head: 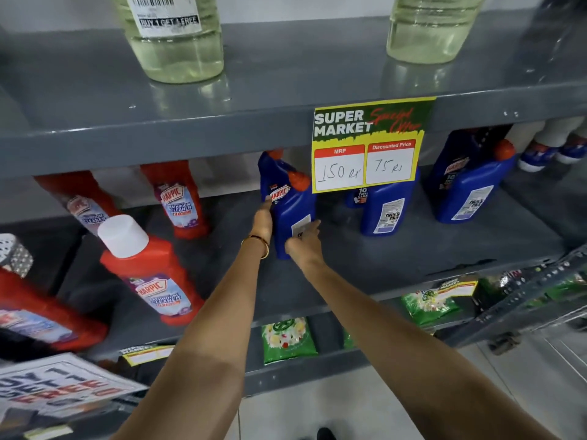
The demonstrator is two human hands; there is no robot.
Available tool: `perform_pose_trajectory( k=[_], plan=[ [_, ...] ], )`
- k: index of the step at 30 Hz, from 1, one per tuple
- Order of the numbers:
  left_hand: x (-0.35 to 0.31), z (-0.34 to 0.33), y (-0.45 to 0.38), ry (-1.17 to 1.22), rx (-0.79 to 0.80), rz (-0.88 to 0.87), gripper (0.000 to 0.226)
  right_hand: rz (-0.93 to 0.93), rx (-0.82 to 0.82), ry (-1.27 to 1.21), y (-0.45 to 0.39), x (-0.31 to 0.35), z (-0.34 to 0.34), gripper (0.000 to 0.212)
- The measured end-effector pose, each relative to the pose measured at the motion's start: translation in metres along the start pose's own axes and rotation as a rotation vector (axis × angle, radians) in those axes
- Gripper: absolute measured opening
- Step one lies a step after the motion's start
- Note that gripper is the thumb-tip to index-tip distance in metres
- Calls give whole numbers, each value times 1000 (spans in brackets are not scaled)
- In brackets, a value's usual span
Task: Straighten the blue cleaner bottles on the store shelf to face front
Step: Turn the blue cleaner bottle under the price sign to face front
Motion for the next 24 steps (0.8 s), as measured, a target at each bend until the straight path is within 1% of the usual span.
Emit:
perform_pose_trajectory(
  k=[2, 5, 8, 9, 11, 13, 16, 20, 22, 24],
  plan=[
    [-5, 0, -1, -31, 28, -1, 36, 7, 15, 20, -2, 3, -2, 93],
    [-13, 4, 1, -89, 37, -15, 42, 29, 40, 47, -6, 8, -1, 108],
    [-24, 7, 9, -148, 38, 0, 48, 114, 88, 91, -10, 23, 2, 121],
    [-28, 8, 12, -156, 38, 2, 51, 155, 115, 105, -10, 30, 2, 122],
    [-36, 11, 17, -166, 29, 0, 59, 243, 151, 112, -9, 42, 3, 113],
    [-44, 13, 22, -156, 2, -32, 63, 310, 156, 122, -6, 52, 6, 101],
    [-50, 15, 28, -143, -18, -50, 68, 376, 138, 126, -1, 60, 15, 82],
    [-50, 19, 33, -150, -9, -68, 73, 421, 93, 42, 0, 66, 32, 58],
    [-50, 20, 36, -151, -34, -108, 62, 396, 112, -4, -2, 67, 38, 54],
    [-49, 23, 39, -184, -82, -132, 37, 383, 139, -46, -4, 70, 44, 50]
  ],
)
Point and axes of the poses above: each hand's wrist, its own y-axis away from the middle knuckle, its own z-axis out of the back of the hand, x = y × z, the point moved 10 cm from there along -y, towards the middle knuckle, and after that the axes turned 4 degrees about -z, right-handed, at the moved point
